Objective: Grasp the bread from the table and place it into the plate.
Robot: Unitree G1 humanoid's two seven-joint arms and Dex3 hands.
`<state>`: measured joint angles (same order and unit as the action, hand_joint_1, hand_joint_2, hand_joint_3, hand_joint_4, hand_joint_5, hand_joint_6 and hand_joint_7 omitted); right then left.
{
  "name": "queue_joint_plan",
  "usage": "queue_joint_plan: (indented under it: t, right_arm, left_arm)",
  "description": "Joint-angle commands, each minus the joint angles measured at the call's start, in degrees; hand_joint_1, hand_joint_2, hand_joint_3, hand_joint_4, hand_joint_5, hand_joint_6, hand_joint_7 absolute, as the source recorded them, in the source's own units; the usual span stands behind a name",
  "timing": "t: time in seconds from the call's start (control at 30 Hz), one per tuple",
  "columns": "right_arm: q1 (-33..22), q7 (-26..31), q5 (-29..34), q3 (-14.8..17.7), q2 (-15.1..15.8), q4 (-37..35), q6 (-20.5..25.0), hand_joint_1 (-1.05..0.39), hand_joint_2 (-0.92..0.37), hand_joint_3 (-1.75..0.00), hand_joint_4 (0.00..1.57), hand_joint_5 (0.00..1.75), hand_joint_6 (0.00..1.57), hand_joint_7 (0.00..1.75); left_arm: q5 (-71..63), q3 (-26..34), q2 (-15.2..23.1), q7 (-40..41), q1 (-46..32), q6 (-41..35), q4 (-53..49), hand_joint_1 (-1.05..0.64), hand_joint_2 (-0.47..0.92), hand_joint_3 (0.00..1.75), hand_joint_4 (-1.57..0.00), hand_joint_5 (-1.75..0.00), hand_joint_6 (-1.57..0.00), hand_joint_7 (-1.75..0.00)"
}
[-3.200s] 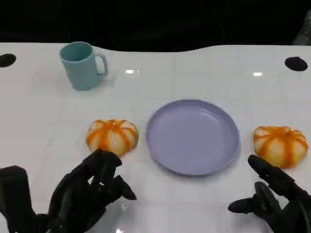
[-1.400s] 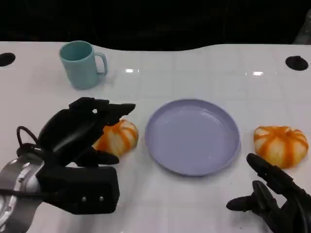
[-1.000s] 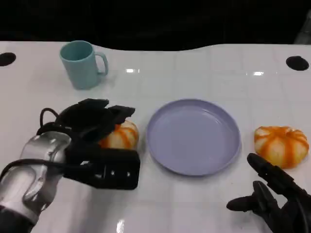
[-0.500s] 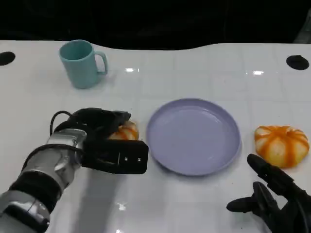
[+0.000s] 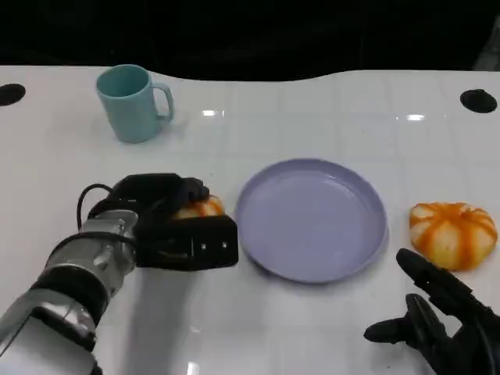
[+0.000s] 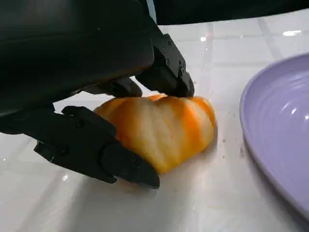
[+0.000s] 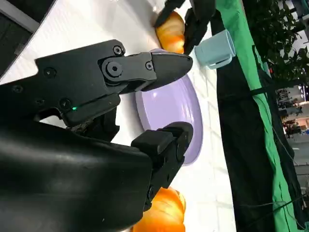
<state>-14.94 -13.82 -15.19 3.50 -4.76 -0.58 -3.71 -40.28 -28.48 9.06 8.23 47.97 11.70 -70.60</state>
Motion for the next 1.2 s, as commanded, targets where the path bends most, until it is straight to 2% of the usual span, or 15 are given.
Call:
queue_joint_plan:
  t: [0.03,0.13,0.17,0.23,0.3,0.4,0.5,0.6,0.77,0.97,1.07,1.2]
  right_arm:
    - [-0.6,0.3,-0.4,0.2,0.5,1.1,0.5,-0.75,-0.92,-0.31,0.87,0.9,1.18,0.02]
    - [-0.4,-0.2,-0.8,0.5,0.6,0.5,0.2,-0.75,-0.92,-0.31,0.87,0.91,1.17,0.01]
    - [-0.3,-0.2,-0.9,0.6,0.6,0.4,0.2,-0.75,-0.92,-0.31,0.87,0.91,1.17,0.01]
    - [-0.3,0.0,-0.7,0.6,0.6,0.5,0.4,-0.75,-0.92,-0.3,0.87,0.91,1.17,0.01]
    - [-0.3,0.1,-0.7,0.7,0.6,0.6,0.6,-0.75,-0.92,-0.3,0.87,0.91,1.18,0.02]
    - [-0.2,-0.4,-0.6,0.7,0.8,0.0,0.0,-0.75,-0.92,-0.3,0.87,0.91,1.18,0.02]
    - [-0.2,-0.9,-1.2,0.9,0.7,-0.3,0.0,-0.75,-0.92,-0.3,0.86,0.91,1.18,0.02]
    - [-0.2,-0.6,-1.0,0.9,0.5,-0.3,0.1,-0.76,-0.92,-0.29,0.87,0.91,1.19,0.02]
    - [-0.2,-1.0,-1.8,0.9,0.5,-0.7,0.5,-0.76,-0.92,-0.28,0.88,0.91,1.18,0.02]
    - [-0.1,-1.2,-1.2,0.7,0.9,-1.2,0.0,-0.76,-0.92,-0.29,0.87,0.9,1.17,0.01]
    - [-0.2,-0.7,-0.9,0.8,0.9,-0.9,0.3,-0.77,-0.92,-0.29,0.89,0.91,1.19,0.02]
    - [-0.2,-1.1,-1.1,0.9,1.0,-0.7,0.3,-0.77,-0.92,-0.28,0.88,0.91,1.19,0.02]
  left_arm:
    - [0.5,0.5,-0.6,9.4,-1.2,-1.3,-1.4,-0.28,0.92,0.29,-0.85,-1.69,-0.64,-1.49]
    - [1.3,0.9,-0.3,12.8,-1.4,-0.2,-1.1,-0.26,0.92,0.32,-0.84,-1.74,-0.58,-1.7]
    - [1.8,1.3,-0.3,13.7,-1.3,0.2,-0.9,-0.24,0.92,0.29,-0.83,-1.74,-0.59,-1.62]
    - [3.6,3.1,-0.5,14.2,-1.1,0.2,-0.5,-0.22,0.92,0.28,-0.83,-1.75,-0.59,-1.58]
    - [6.5,5.7,-0.9,13.8,-0.9,0.4,0.3,-0.18,0.82,0.56,-0.79,-1.75,-0.58,-1.72]
    - [10.2,8.7,-1.2,12.0,-0.2,0.8,1.8,-0.17,0.72,0.79,-0.78,-1.75,-0.6,-1.74]
    - [13.0,10.8,-1.1,10.2,0.2,3.1,4.0,-0.15,0.61,0.99,-0.79,-1.75,-0.63,-1.74]
    - [13.3,10.6,-0.7,8.0,0.9,5.4,6.6,-0.17,0.57,1.1,-0.82,-1.75,-0.65,-1.75]
    - [11.8,9.0,-1.3,7.0,2.2,8.0,9.6,-0.11,0.51,1.12,-0.84,-1.75,-0.67,-1.75]
    - [7.4,4.4,-3.1,8.5,4.6,13.8,9.3,-0.11,0.48,1.13,-0.86,-1.75,-0.67,-1.75]
    - [5.9,2.9,-4.6,9.2,5.5,15.7,8.8,-0.17,0.52,1.1,-0.88,-1.75,-0.67,-1.75]
    - [3.7,0.5,-6.7,9.8,6.7,17.8,7.6,-0.19,0.63,0.9,-0.91,-1.75,-0.69,-1.75]
